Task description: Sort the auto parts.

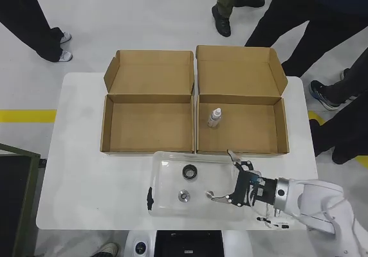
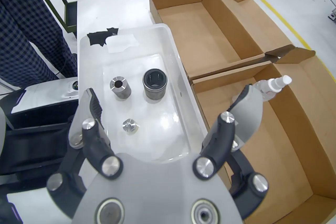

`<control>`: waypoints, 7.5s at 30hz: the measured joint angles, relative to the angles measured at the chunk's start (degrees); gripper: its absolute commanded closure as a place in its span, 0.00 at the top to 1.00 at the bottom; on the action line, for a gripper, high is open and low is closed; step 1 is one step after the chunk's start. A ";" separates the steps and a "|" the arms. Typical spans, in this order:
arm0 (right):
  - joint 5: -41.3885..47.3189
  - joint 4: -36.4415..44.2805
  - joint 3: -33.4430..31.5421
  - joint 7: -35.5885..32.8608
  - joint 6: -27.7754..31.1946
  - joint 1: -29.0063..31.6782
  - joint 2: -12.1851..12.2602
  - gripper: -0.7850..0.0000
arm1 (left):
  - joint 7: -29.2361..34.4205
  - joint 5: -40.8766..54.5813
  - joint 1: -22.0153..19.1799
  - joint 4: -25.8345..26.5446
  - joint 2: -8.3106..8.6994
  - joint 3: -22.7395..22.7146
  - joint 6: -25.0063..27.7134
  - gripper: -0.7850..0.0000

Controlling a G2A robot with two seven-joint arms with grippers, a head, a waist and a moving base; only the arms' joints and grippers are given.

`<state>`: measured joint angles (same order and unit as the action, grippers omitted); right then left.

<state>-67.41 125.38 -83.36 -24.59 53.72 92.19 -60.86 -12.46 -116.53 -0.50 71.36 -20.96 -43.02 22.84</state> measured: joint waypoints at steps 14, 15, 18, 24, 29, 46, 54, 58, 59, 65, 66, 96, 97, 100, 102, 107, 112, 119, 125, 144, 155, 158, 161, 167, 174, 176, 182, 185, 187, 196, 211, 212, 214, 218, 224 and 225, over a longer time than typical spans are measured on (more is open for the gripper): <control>-10.85 -1.86 4.77 3.03 1.10 2.15 0.67 1.00 | 0.00 0.00 0.00 0.00 0.00 0.00 0.00 1.00; -11.52 -1.90 5.03 3.23 1.17 2.27 0.72 1.00 | 0.00 0.00 0.00 0.00 0.00 0.00 0.00 1.00; -13.80 -2.08 5.78 3.66 0.81 2.48 0.87 1.00 | 0.00 0.00 0.00 0.00 0.00 0.00 0.00 1.00; -18.62 -2.73 7.74 4.06 -0.55 1.77 1.05 1.00 | 0.00 0.00 0.00 0.00 0.00 0.00 0.00 1.00; -21.48 -3.94 9.68 3.90 -1.39 0.66 1.13 0.93 | 0.00 0.00 0.00 0.00 0.00 0.00 0.00 1.00; -28.04 -5.25 13.56 1.17 -1.75 -1.25 1.60 0.59 | 0.00 0.00 0.00 0.00 0.00 0.00 0.00 1.00; -29.31 -6.05 15.19 -0.32 -1.45 -2.34 1.73 0.49 | 0.00 0.00 0.00 0.00 0.00 0.00 0.00 1.00; -29.86 -6.37 16.10 -0.78 -1.51 -2.88 1.75 0.47 | 0.00 0.00 0.00 0.00 0.00 0.00 0.00 1.00; -30.06 -6.52 16.42 -0.92 -1.51 -3.09 1.75 0.47 | 0.00 0.00 0.00 0.00 0.00 0.00 0.00 1.00; -30.73 -7.17 17.94 -1.13 -1.83 -4.19 1.71 0.44 | 0.00 0.00 0.00 0.00 0.00 0.00 0.00 1.00; -30.81 -7.24 18.13 -1.18 -1.93 -4.35 1.70 0.42 | 0.00 0.00 0.00 0.00 0.00 0.00 0.00 1.00; -17.29 -4.76 12.99 -1.14 -4.13 -3.44 2.47 0.00 | 0.00 0.00 0.00 0.00 0.00 0.00 0.00 1.00; -15.21 -4.36 12.16 -0.77 -4.63 -3.20 2.52 0.00 | 0.00 0.00 0.00 0.00 0.00 0.00 0.00 1.00; -12.38 -2.84 10.61 -0.41 -5.34 -3.12 2.62 0.00 | 0.00 0.00 0.00 0.00 0.00 0.00 0.00 1.00; -9.45 -1.61 9.58 -0.18 -5.90 -3.29 2.69 0.00 | 0.00 0.00 0.00 0.00 0.00 0.00 0.00 1.00; -0.17 -1.00 7.36 1.51 -8.31 -3.50 2.69 0.00 | 0.00 0.00 0.00 0.00 0.00 0.00 0.00 1.00; 10.61 -3.13 5.55 4.95 -11.92 -3.97 2.51 0.00 | 0.00 0.00 0.00 0.00 0.00 0.00 0.00 1.00; 19.84 -6.42 3.26 7.79 -16.24 -5.25 2.33 0.00 | 0.00 0.00 0.00 0.00 0.00 0.00 0.00 1.00; 28.64 -10.02 3.73 10.05 -20.74 -5.60 1.88 0.00 | 0.00 0.00 0.00 0.00 0.00 0.00 0.00 1.00; 37.55 -12.77 -0.16 13.49 -21.81 -6.79 1.51 0.00 | 0.00 0.00 0.00 0.00 0.00 0.00 0.00 1.00; 29.90 -13.28 -1.60 11.61 -20.71 -7.31 1.70 0.00 | 0.00 0.00 0.00 0.00 0.00 0.00 0.00 1.00; 23.69 -13.55 -1.74 10.01 -19.84 -8.01 1.91 0.00 | 0.00 0.00 0.00 0.00 0.00 0.00 0.00 1.00; 16.43 -13.67 -1.31 7.58 -18.35 -9.02 2.17 0.00 | 0.00 0.00 0.00 0.00 0.00 0.00 0.00 1.00; 7.70 -15.85 1.14 4.43 -17.49 -12.45 2.28 0.00 | 0.00 0.00 0.00 0.00 0.00 0.00 0.00 1.00; 3.38 -21.30 6.19 2.82 -18.40 -17.91 1.76 0.00 | 0.00 0.00 0.00 0.00 0.00 0.00 0.00 1.00; 2.22 -22.67 7.61 2.18 -18.84 -19.39 1.59 0.00 | 0.00 0.00 0.00 0.00 0.00 0.00 0.00 1.00; -1.27 -25.88 11.17 0.68 -19.70 -22.57 1.13 0.00 | 0.00 0.00 0.00 0.00 0.00 0.00 0.00 1.00; -2.38 -27.44 12.72 0.43 -20.20 -23.84 0.88 0.00 | 0.00 0.00 0.00 0.00 0.00 0.00 0.00 1.00; -3.10 -28.19 13.50 0.13 -20.44 -24.53 0.75 0.00 | 0.00 0.00 0.00 0.00 0.00 0.00 0.00 1.00; -5.30 -30.73 16.71 -1.91 -20.26 -27.54 0.20 0.26 | 0.00 0.00 0.00 0.00 0.00 0.00 0.00 1.00; -5.13 -31.99 19.30 -2.72 -20.73 -30.01 -0.53 0.42 | 0.00 0.00 0.00 0.00 0.00 0.00 0.00 1.00; -4.85 -31.23 18.70 -2.72 -20.74 -29.56 -0.41 0.43 | 0.00 0.00 0.00 0.00 0.00 0.00 0.00 1.00; -4.63 -29.85 17.59 -2.71 -20.70 -28.71 -0.18 0.45 | 0.00 0.00 0.00 0.00 0.00 0.00 0.00 1.00; -4.56 -25.85 14.48 -1.85 -20.76 -25.80 0.46 0.47 | 0.00 0.00 0.00 0.00 0.00 0.00 0.00 1.00; -1.91 -18.48 10.33 -0.84 -19.70 -20.32 1.26 0.47 | 0.00 0.00 0.00 0.00 0.00 0.00 0.00 1.00; -1.27 -17.30 9.77 -0.70 -19.53 -19.49 1.36 0.48 | 0.00 0.00 0.00 0.00 0.00 0.00 0.00 1.00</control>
<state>-68.68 108.09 -73.60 -25.29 34.19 72.69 -59.51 -12.46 -116.53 -0.50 71.36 -20.96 -43.02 22.84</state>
